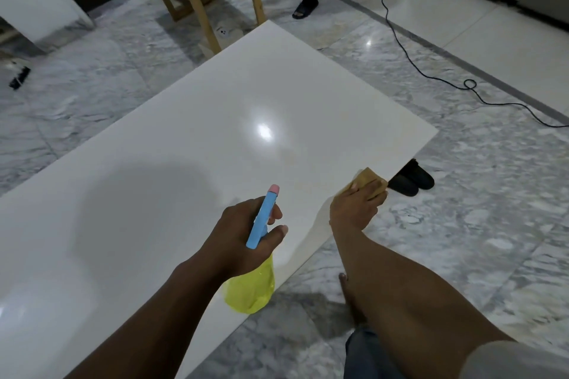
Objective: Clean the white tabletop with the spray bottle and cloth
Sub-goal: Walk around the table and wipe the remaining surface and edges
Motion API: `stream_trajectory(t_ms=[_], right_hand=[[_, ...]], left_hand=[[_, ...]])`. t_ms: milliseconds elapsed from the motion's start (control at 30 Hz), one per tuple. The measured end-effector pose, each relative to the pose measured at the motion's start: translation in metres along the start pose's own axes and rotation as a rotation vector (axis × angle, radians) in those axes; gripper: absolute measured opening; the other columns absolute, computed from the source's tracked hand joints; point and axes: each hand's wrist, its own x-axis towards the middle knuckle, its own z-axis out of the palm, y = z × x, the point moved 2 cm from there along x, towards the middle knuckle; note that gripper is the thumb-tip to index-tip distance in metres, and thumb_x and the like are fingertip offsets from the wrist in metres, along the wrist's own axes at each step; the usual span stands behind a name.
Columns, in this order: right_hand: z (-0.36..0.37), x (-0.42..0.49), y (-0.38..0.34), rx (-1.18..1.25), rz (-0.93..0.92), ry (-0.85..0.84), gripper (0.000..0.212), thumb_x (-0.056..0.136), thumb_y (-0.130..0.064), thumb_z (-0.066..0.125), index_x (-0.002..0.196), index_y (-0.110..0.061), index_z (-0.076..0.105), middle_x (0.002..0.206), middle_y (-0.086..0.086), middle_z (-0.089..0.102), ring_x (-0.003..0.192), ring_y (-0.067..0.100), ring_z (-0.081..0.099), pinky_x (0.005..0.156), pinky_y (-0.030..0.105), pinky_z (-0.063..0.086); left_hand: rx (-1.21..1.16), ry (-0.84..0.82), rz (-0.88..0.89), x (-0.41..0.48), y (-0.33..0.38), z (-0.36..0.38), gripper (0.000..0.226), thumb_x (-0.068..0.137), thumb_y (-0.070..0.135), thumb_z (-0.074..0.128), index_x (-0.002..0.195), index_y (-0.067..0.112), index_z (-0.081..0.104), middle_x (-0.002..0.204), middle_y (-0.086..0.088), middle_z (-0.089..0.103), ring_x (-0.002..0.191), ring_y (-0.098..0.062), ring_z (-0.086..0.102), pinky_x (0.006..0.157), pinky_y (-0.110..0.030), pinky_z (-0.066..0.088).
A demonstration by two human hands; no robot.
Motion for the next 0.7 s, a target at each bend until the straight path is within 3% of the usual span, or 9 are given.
stream_trajectory(t_ms=[200, 400, 533, 700], right_hand=[[0.025, -0.13, 0.023, 0.009, 0.001, -0.043, 0.062, 0.105, -0.03, 0.036, 0.157, -0.006, 0.013, 0.16, 0.027, 0.013, 0.124, 0.05, 0.043, 0.104, 0.051, 0.038], [0.046, -0.249, 0.047, -0.002, 0.014, -0.116, 0.063, 0.105, -0.029, 0.037, 0.156, -0.003, 0.011, 0.159, 0.028, 0.012, 0.125, 0.049, 0.041, 0.104, 0.05, 0.037], [0.055, -0.294, 0.052, -0.057, -0.009, -0.125, 0.064, 0.105, -0.025, 0.037, 0.155, 0.001, 0.008, 0.161, 0.027, 0.012, 0.142, 0.043, 0.024, 0.107, 0.052, 0.036], [0.072, -0.336, 0.069, 0.001, -0.021, -0.072, 0.064, 0.104, -0.028, 0.039, 0.155, -0.001, 0.011, 0.158, 0.028, 0.018, 0.133, 0.048, 0.038, 0.104, 0.053, 0.038]], left_hand=[[0.012, 0.087, -0.004, -0.121, -0.076, -0.038, 0.02, 0.083, 0.047, 0.069, 0.093, 0.032, 0.06, 0.094, 0.005, 0.072, 0.075, -0.021, 0.074, 0.079, -0.039, 0.059], [-0.018, 0.106, -0.125, -0.235, -0.146, -0.066, 0.019, 0.083, 0.047, 0.07, 0.09, 0.032, 0.061, 0.092, 0.005, 0.072, 0.075, -0.019, 0.075, 0.077, -0.044, 0.061], [-0.045, 0.143, -0.152, -0.273, -0.181, -0.089, 0.017, 0.083, 0.048, 0.07, 0.088, 0.035, 0.06, 0.093, 0.006, 0.072, 0.076, -0.02, 0.075, 0.078, -0.044, 0.062], [-0.103, 0.189, -0.142, -0.297, -0.222, -0.113, 0.017, 0.082, 0.048, 0.071, 0.087, 0.036, 0.06, 0.095, 0.004, 0.072, 0.077, -0.021, 0.076, 0.078, -0.045, 0.062]])
